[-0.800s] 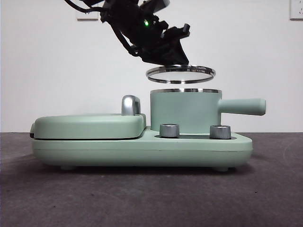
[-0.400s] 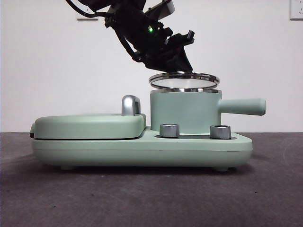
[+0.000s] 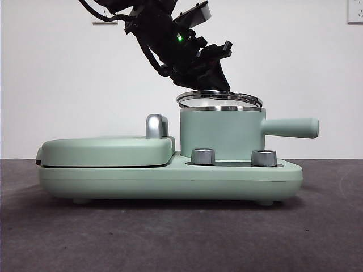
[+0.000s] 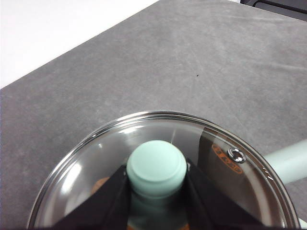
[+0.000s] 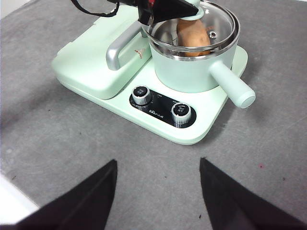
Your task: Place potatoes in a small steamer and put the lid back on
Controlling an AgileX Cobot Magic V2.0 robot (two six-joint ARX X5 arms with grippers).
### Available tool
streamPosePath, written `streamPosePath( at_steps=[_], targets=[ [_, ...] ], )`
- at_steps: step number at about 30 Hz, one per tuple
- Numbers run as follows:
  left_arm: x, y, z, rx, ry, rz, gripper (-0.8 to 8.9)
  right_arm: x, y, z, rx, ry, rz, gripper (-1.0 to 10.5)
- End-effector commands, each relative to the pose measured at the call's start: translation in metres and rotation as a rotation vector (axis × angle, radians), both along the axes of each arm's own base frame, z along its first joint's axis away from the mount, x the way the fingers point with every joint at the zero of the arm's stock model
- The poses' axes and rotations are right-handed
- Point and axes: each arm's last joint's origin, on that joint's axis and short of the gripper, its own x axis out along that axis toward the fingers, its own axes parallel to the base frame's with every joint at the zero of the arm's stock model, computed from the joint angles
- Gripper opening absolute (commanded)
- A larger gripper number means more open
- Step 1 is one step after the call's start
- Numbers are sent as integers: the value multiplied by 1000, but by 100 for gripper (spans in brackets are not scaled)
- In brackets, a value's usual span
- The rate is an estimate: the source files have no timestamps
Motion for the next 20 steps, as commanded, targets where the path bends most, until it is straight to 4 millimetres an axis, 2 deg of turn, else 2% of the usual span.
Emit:
streamPosePath(
  at_steps=[1, 9, 20],
  targets=[
    [3, -8, 7, -26, -42, -17, 14, 0, 1, 2, 10, -2, 1, 263],
    [5, -10, 9, -53, -76, -18, 14, 0, 0, 2, -1, -6, 8, 263],
    [4, -23, -12, -32, -13, -53, 14, 0, 0, 2, -6, -6, 10, 263]
  ],
)
